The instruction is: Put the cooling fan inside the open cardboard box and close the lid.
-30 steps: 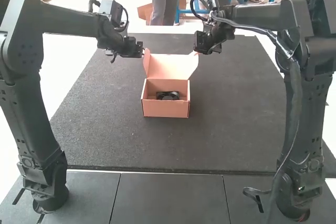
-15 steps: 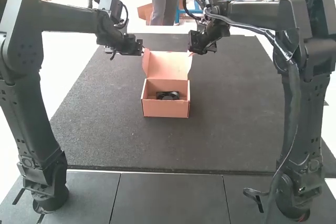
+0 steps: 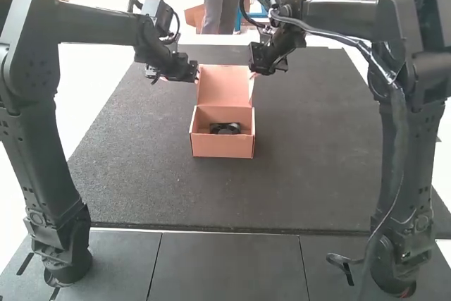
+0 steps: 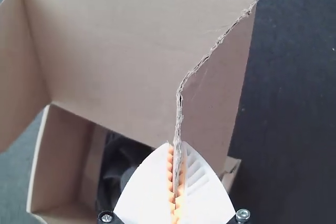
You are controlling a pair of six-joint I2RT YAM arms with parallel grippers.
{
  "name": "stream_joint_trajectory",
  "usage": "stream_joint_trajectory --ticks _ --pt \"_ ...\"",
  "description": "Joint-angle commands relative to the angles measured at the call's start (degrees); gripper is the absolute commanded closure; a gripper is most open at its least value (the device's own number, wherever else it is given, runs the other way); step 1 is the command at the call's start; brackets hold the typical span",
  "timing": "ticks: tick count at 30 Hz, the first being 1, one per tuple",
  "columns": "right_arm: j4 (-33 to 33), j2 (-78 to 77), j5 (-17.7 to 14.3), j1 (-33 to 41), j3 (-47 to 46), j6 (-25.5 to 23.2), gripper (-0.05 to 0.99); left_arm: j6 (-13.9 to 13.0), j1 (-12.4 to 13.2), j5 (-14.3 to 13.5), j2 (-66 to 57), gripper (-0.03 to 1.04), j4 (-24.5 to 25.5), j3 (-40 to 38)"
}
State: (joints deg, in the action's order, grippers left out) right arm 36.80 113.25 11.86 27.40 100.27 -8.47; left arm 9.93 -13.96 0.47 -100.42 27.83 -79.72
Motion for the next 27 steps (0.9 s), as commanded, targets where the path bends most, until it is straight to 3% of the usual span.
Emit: stream_joint_trajectory --ticks 1,17,23,27 --pt "0.91 -1.98 0.89 1.52 -1.74 -0.23 0.95 -0.09 -0.37 0.5 4.62 0.04 0.38 -0.96" --pt "1.52 -5.06 -0.61 3.36 -7.63 0.03 0.95 -0.44 -0.37 0.5 9.72 0.04 1.26 4.31" --pt "1.44 -6.11 -0.96 3.36 -9.13 0.03 0.95 1.32 0.42 -0.29 13.23 0.04 -1.2 5.19" --pt "1.44 -6.29 -0.96 3.36 -9.65 -0.06 0.95 2.11 2.27 -0.91 14.64 0.04 -3.84 5.19"
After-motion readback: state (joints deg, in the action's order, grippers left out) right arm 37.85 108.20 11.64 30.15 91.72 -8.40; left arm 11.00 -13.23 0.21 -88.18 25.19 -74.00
